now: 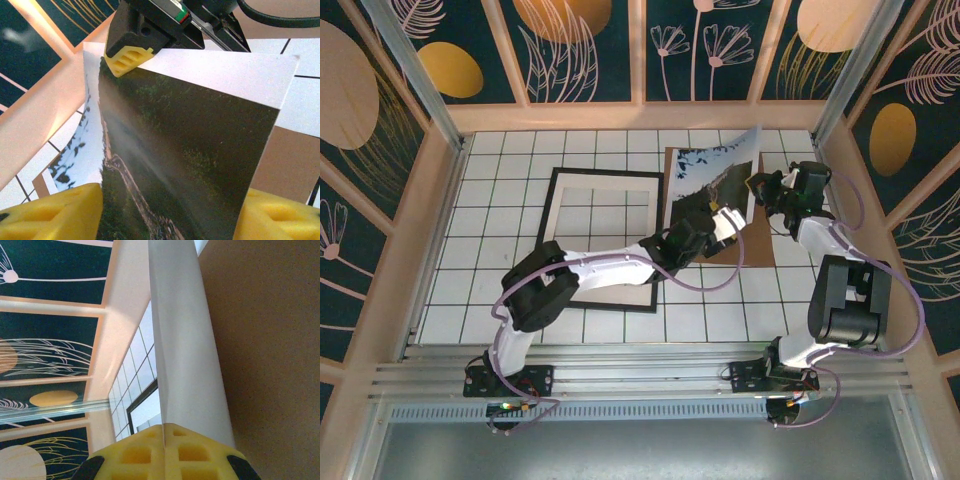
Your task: Put the photo into the frame
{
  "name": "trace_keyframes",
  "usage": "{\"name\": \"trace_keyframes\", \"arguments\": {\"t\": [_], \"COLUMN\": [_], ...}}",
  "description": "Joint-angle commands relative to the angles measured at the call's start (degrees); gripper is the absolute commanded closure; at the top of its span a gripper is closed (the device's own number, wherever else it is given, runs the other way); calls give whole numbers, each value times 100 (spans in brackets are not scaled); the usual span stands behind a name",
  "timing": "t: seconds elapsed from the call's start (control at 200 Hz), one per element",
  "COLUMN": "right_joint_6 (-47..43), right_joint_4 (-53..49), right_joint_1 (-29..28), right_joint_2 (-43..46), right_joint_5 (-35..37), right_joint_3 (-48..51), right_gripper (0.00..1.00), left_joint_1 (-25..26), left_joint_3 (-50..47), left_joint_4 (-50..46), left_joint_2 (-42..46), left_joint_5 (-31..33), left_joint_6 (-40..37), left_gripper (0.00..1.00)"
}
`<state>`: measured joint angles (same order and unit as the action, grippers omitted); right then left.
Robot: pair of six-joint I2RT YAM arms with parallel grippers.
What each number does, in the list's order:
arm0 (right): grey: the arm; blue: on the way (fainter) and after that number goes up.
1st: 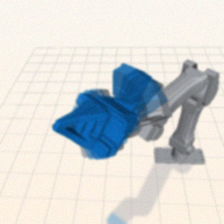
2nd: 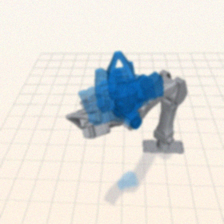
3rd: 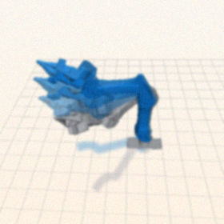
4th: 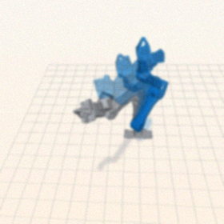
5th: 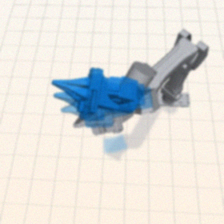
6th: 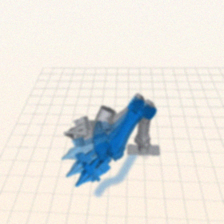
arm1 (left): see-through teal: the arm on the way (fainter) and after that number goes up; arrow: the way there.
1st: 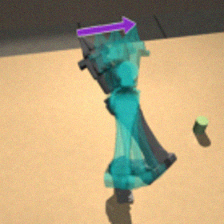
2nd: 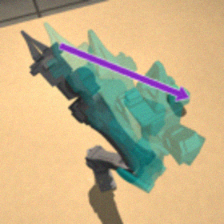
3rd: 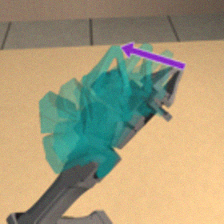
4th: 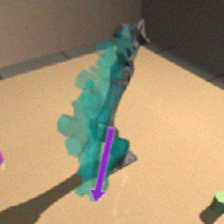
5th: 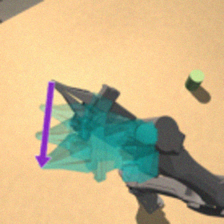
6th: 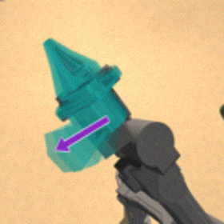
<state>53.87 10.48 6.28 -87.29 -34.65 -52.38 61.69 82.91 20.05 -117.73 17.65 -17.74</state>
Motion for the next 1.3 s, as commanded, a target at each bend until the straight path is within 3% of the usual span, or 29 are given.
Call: {"name": "trace_keyframes", "arguments": {"t": [0.0,0.43,0.656,0.896,1.071,1.296], "right_joint_6": [131,51,-112,33,86,-813], "right_joint_4": [183,80,-150,56,477,75], "right_joint_1": [-51,-61,36,679,953,573], "right_joint_2": [-66,-34,182,934,1747,2265], "right_joint_5": [25,134,131,-263,-344,198], "right_joint_3": [-9,-96,-336,-572,-920,-1319], "right_gripper": [100,95,72,36,15,12], "left_joint_1": [93,181,181,144,-97,-974], "left_joint_3": [155,38,-14,-105,-82,-573], "left_joint_4": [324,749,869,694,78,-554], "left_joint_2": [-139,22,273,641,1084,2258], "left_joint_5": [410,1158,1805,2067,1647,242], "left_joint_6": [-184,-139,28,315,1140,3245], "left_gripper": [41,80,100,100,100,100]}}
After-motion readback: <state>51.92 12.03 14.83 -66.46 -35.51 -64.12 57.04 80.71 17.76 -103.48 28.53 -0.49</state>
